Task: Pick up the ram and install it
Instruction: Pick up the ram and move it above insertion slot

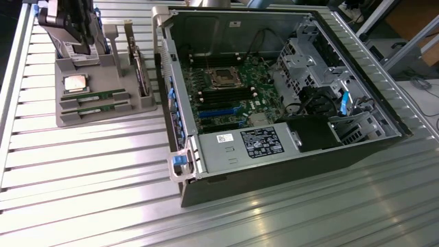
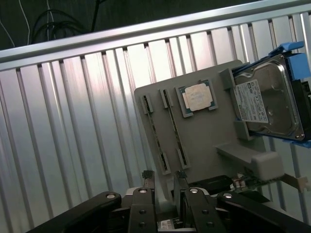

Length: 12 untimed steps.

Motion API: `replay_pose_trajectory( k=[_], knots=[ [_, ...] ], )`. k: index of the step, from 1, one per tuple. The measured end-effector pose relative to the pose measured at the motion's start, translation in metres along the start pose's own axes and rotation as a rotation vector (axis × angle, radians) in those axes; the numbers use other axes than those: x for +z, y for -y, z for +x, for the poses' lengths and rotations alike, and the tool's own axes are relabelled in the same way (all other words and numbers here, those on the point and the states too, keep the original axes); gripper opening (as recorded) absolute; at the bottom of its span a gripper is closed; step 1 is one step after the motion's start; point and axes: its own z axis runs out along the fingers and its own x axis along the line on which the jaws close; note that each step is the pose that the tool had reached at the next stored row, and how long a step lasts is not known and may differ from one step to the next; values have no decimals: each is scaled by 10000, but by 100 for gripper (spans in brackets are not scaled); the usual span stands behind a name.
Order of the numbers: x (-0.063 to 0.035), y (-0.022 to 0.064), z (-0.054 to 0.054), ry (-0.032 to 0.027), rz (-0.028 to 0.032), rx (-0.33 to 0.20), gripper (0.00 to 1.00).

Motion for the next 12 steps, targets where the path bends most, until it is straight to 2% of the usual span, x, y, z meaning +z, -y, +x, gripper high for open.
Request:
replay_pose_trajectory(
  k=[12],
  knots=[
    [62, 3, 6, 1, 1, 0, 30]
  ],
)
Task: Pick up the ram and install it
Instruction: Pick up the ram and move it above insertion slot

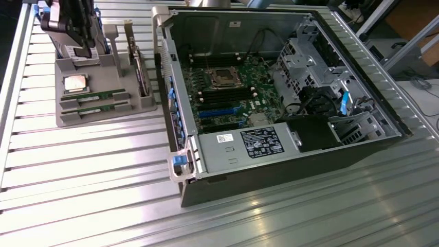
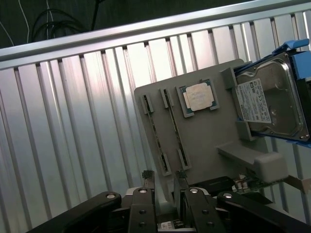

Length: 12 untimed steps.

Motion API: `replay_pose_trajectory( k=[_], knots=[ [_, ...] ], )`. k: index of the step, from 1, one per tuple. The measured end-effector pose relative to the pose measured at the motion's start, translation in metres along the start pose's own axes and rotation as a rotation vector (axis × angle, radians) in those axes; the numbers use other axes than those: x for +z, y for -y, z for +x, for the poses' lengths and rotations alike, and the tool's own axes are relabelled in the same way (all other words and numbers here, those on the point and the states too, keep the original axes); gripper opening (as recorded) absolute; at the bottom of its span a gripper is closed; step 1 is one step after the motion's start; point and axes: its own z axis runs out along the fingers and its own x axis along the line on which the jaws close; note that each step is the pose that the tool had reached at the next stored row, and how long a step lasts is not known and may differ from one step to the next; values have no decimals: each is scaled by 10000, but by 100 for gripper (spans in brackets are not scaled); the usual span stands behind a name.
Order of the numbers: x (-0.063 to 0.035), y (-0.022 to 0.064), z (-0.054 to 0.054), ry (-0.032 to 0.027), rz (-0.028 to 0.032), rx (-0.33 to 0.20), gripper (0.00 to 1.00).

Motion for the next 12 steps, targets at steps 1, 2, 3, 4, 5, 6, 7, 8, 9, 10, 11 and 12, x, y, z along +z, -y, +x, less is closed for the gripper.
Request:
replay_pose_trajectory(
  k=[1, 2, 3, 4, 5, 6, 7, 8, 9, 10, 11, 12],
  knots=[
    [2, 0, 0, -1, 0, 0, 30],
    [5, 0, 0, -1, 0, 0, 30],
    [8, 1, 0, -1, -1, 0, 30],
    [13, 1, 1, -1, 0, 0, 30],
    [16, 1, 1, -1, -1, 0, 30],
    [20, 1, 2, 0, 0, 0, 30],
    [23, 1, 3, 0, 0, 0, 30],
    [27, 2, 3, 0, 0, 0, 30],
    [31, 2, 4, 0, 0, -1, 30],
    [35, 2, 4, -1, 0, 0, 30],
    [37, 3, 4, 0, 0, 0, 30],
    [40, 3, 4, 0, 0, 0, 30]
  ],
)
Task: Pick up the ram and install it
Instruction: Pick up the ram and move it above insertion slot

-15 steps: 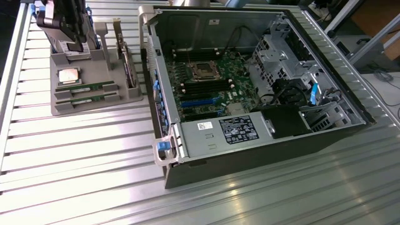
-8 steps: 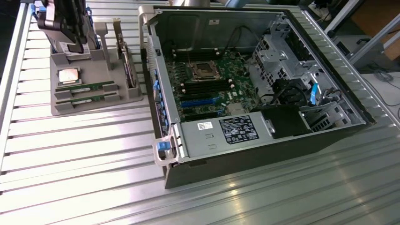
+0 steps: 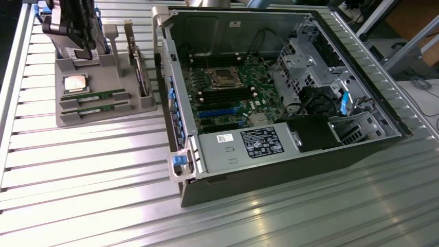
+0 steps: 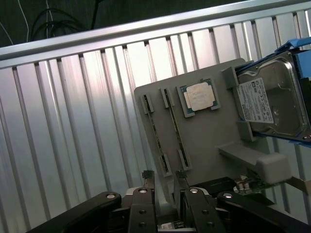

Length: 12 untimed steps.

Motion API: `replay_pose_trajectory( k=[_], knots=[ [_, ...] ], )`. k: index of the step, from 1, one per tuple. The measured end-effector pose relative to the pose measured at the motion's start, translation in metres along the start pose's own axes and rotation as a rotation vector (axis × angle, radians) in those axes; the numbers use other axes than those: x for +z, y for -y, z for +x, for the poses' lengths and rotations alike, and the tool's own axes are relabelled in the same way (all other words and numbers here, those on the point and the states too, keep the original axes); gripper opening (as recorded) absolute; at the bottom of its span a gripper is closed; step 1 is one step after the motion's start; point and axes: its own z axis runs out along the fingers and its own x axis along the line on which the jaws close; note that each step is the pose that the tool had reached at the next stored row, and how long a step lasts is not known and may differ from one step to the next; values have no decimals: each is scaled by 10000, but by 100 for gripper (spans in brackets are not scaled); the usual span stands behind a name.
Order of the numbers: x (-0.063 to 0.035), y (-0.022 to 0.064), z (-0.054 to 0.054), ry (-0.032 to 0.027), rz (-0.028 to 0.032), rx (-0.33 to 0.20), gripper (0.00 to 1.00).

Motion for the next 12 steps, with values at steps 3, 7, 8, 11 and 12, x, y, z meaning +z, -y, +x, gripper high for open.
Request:
replay_pose_trajectory(
  k=[3, 7, 8, 11, 12],
  knots=[
    [12, 1, 1, -1, 0, -1, 30],
    [21, 1, 1, 0, 0, 0, 30],
    [25, 1, 1, 0, 0, 0, 30],
    [39, 2, 2, 0, 0, 0, 30],
    [42, 2, 2, 0, 0, 0, 30]
  ],
)
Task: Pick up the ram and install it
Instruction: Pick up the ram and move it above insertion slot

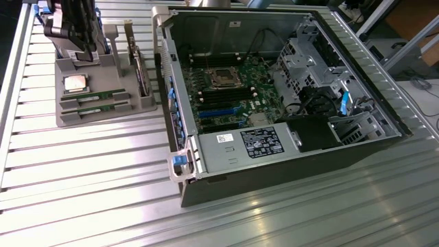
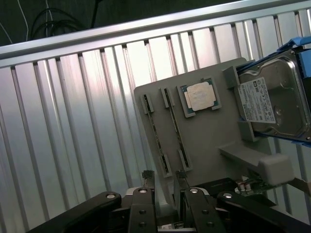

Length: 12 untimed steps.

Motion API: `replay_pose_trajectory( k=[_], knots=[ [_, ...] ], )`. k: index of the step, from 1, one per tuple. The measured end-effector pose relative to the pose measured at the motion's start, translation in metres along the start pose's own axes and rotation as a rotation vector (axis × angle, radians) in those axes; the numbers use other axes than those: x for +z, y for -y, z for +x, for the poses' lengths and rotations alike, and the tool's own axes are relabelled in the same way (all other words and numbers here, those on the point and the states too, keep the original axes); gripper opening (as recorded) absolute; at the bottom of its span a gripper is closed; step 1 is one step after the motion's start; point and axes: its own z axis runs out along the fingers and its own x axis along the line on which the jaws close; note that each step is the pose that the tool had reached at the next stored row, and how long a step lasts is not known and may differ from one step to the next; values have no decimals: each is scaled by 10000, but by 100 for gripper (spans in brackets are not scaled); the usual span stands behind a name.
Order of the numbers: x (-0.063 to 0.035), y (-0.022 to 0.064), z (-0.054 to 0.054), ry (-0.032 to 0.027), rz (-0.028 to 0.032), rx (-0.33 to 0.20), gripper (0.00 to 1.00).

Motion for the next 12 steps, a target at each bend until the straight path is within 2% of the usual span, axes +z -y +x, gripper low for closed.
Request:
replay_pose_trajectory(
  k=[12],
  knots=[
    [32, 2, 2, 0, 0, 0, 30]
  ],
)
